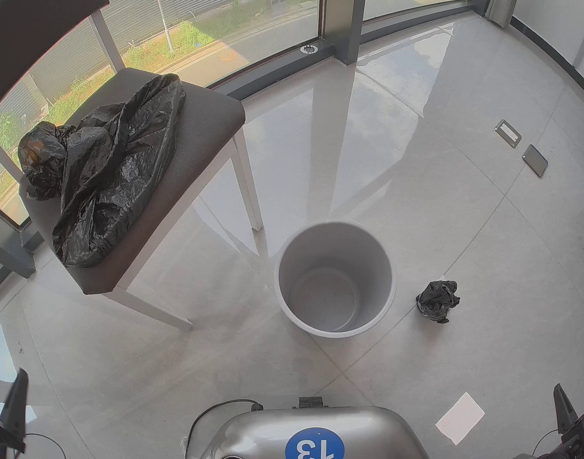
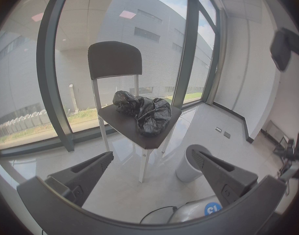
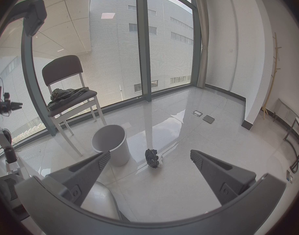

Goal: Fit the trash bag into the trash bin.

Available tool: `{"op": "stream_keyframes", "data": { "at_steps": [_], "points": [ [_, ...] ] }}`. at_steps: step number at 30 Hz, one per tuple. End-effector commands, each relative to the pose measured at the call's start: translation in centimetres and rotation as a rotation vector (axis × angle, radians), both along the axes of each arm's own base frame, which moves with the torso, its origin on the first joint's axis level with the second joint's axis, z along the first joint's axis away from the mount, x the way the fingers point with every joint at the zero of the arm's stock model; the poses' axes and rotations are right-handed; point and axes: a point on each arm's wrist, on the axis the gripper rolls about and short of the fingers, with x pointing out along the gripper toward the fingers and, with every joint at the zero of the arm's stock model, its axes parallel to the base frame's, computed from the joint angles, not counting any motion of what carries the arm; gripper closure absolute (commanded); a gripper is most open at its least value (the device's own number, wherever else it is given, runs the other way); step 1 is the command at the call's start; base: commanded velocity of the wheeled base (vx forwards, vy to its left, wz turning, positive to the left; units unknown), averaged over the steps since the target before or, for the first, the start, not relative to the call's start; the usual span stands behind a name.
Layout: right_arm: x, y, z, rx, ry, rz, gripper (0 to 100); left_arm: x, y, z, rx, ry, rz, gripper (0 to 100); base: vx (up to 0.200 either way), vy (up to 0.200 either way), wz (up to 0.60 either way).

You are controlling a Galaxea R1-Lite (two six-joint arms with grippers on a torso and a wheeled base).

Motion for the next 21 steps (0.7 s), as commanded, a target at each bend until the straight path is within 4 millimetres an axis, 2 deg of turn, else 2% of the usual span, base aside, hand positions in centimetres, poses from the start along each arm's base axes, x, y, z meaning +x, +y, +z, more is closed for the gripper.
{"op": "stream_keyframes", "data": {
  "at_steps": [1, 4, 8, 13, 21],
  "points": [
    [0.0, 0.1, -0.5, -0.008, -0.001, 0.028, 0, 4.7, 0.0, 8.7, -0.097, 0.226, 0.026, 0, 0.000, 0.000, 0.00],
    [0.0, 0.1, -0.5, -0.009, -0.001, 0.028, 0, 7.0, 0.0, 10.4, -0.147, 0.336, 0.080, 0, 0.000, 0.000, 0.00],
    [0.0, 0.1, -0.5, -0.009, -0.003, 0.028, 0, 11.2, 0.5, 11.5, -0.260, 0.492, 0.211, 0, 0.000, 0.000, 0.00],
    [0.0, 0.1, -0.5, -0.006, -0.001, 0.030, 0, 13.1, 0.5, 11.0, -0.292, 0.572, 0.227, 0, 0.000, 0.000, 0.00],
    [0.0, 0.1, -0.5, -0.002, 0.001, 0.026, 0, 14.6, 0.4, 10.3, -0.382, 0.629, 0.241, 0, 0.000, 0.000, 0.00]
  ]
}}
